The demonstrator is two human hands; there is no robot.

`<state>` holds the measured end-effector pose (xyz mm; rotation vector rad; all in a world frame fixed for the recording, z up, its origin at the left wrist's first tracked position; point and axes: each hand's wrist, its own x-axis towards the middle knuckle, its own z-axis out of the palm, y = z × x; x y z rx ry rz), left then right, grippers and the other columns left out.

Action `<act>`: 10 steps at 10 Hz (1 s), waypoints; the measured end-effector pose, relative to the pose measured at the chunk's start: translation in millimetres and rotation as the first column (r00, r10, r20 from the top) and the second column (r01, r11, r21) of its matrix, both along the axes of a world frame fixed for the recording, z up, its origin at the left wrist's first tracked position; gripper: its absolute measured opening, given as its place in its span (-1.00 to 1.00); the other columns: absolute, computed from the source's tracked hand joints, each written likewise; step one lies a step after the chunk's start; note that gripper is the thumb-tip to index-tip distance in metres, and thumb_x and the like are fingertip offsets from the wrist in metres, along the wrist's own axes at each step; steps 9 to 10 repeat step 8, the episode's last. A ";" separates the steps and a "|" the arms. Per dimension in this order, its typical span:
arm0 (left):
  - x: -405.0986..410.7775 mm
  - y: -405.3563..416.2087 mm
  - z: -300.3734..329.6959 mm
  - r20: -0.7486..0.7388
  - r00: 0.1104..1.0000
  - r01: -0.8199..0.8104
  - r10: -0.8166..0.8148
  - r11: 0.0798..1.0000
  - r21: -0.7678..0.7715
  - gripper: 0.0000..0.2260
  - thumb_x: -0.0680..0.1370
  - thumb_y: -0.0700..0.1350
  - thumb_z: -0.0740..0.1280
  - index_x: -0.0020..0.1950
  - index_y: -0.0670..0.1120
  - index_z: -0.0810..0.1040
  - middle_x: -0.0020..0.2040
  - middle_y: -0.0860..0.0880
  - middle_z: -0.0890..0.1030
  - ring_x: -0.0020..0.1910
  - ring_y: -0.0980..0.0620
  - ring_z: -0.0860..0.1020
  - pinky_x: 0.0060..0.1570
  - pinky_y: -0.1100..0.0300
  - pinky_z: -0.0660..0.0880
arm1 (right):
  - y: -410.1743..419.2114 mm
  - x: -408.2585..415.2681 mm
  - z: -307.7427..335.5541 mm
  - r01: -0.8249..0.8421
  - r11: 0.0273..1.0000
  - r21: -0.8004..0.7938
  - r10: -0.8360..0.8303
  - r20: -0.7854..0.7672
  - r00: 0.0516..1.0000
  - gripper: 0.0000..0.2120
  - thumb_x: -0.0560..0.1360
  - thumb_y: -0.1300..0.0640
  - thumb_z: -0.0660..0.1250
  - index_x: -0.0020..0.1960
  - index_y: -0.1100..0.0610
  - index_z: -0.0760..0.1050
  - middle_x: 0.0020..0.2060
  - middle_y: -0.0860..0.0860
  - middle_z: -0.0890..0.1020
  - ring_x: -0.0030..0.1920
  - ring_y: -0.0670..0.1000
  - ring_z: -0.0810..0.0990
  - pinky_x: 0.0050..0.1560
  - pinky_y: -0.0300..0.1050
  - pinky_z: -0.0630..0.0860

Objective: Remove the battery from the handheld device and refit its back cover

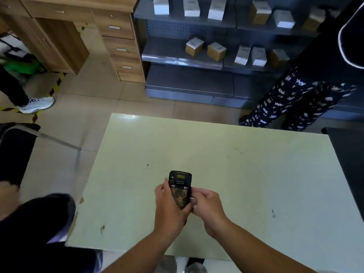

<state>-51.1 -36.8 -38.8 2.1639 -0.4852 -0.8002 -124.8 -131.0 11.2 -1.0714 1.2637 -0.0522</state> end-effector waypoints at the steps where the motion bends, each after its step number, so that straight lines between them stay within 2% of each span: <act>1: 0.6 2.2 -23.9 0.079 0.997 0.014 -0.020 0.997 0.076 -0.02 0.38 0.12 0.56 0.63 0.05 0.04 0.23 0.06 0.25 0.08 0.01 0.54 -0.05 0.06 0.65 | 2.7 7.0 -23.2 -0.020 0.999 0.031 0.021 -0.042 0.999 -0.60 0.61 0.28 0.19 -0.15 0.02 0.76 -0.21 0.03 0.78 -0.07 0.09 0.74 0.16 0.12 0.65; 2: -0.1 -2.9 -38.2 0.118 0.993 -0.003 -0.017 0.986 0.165 -0.03 0.40 0.10 0.54 0.64 -0.02 0.05 0.13 -0.03 0.32 0.02 -0.03 0.50 0.02 0.05 0.59 | 5.1 12.1 -37.6 -0.034 0.997 0.065 0.038 -0.050 0.998 -0.69 0.63 0.20 0.23 -0.10 0.07 0.74 -0.26 -0.02 0.75 -0.13 0.01 0.70 0.17 0.09 0.60; 3: 0.2 -10.5 -47.6 0.250 0.968 -0.073 0.002 0.959 0.275 -0.16 0.34 0.17 0.48 0.53 -0.11 0.32 0.02 -0.08 0.45 -0.03 -0.12 0.48 0.05 -0.02 0.51 | 2.5 16.7 -43.0 -0.037 0.997 0.063 0.039 -0.038 0.998 -0.73 0.64 0.13 0.25 -0.06 0.04 0.72 -0.19 -0.06 0.77 -0.11 -0.10 0.72 -0.07 -0.20 0.62; 4: -3.8 -14.9 -53.4 0.281 0.960 -0.091 0.019 0.965 0.246 -0.18 0.33 0.06 0.53 0.53 -0.16 0.35 0.04 -0.14 0.48 -0.02 -0.14 0.45 -0.04 -0.04 0.53 | -1.2 21.1 -43.4 -0.044 0.999 0.025 0.045 -0.050 0.998 -0.76 0.64 0.08 0.26 -0.03 0.03 0.71 -0.26 -0.12 0.73 -0.28 -0.23 0.66 -0.30 -0.38 0.50; 5: -6.8 -14.5 -63.2 0.320 0.947 -0.077 0.006 0.975 0.210 -0.22 0.37 -0.08 0.52 0.55 -0.16 0.33 0.11 -0.18 0.47 0.02 -0.15 0.43 -0.12 -0.03 0.55 | -0.4 22.9 -46.5 -0.064 0.997 -0.045 0.059 -0.100 0.993 -0.76 0.63 0.06 0.27 -0.05 0.08 0.70 -0.23 -0.05 0.73 -0.28 -0.18 0.66 -0.36 -0.39 0.47; 6: -8.1 -18.3 -63.3 0.332 0.943 -0.097 0.014 0.967 0.237 -0.27 0.40 -0.07 0.48 0.54 -0.11 0.33 0.14 -0.14 0.44 0.04 -0.12 0.39 -0.09 -0.02 0.54 | 1.6 20.6 -50.2 -0.102 0.990 -0.098 0.088 -0.141 0.986 -0.79 0.63 0.06 0.26 -0.06 0.03 0.67 -0.06 -0.01 0.71 -0.11 -0.09 0.67 -0.23 -0.33 0.51; 7: -6.8 -19.4 -64.9 0.329 0.944 -0.097 0.018 0.969 0.226 -0.29 0.40 -0.04 0.46 0.53 -0.09 0.34 0.14 -0.13 0.44 0.04 -0.13 0.38 -0.04 -0.01 0.52 | 1.6 16.3 -56.7 -0.140 0.986 -0.095 0.127 -0.139 0.982 -0.77 0.64 0.08 0.27 0.24 0.01 0.61 0.17 -0.01 0.60 0.01 -0.14 0.60 -0.26 -0.49 0.45; 8: -8.3 -18.6 -65.2 0.340 0.940 -0.108 0.012 0.958 0.265 -0.24 0.39 0.08 0.46 0.52 -0.12 0.33 0.20 -0.14 0.44 0.09 -0.15 0.42 0.10 -0.05 0.50 | -7.9 9.4 -50.0 -0.200 0.963 -0.178 0.171 -0.164 0.972 -0.69 0.60 0.07 0.34 0.33 0.06 0.56 0.26 -0.02 0.60 0.15 -0.12 0.57 0.06 -0.34 0.46; 10: -8.3 -18.6 -65.2 0.340 0.940 -0.108 0.012 0.958 0.265 -0.24 0.39 0.08 0.46 0.52 -0.12 0.33 0.20 -0.14 0.44 0.09 -0.15 0.42 0.10 -0.05 0.50 | -7.9 9.4 -50.0 -0.200 0.963 -0.178 0.171 -0.164 0.972 -0.69 0.60 0.07 0.34 0.33 0.06 0.56 0.26 -0.02 0.60 0.15 -0.12 0.57 0.06 -0.34 0.46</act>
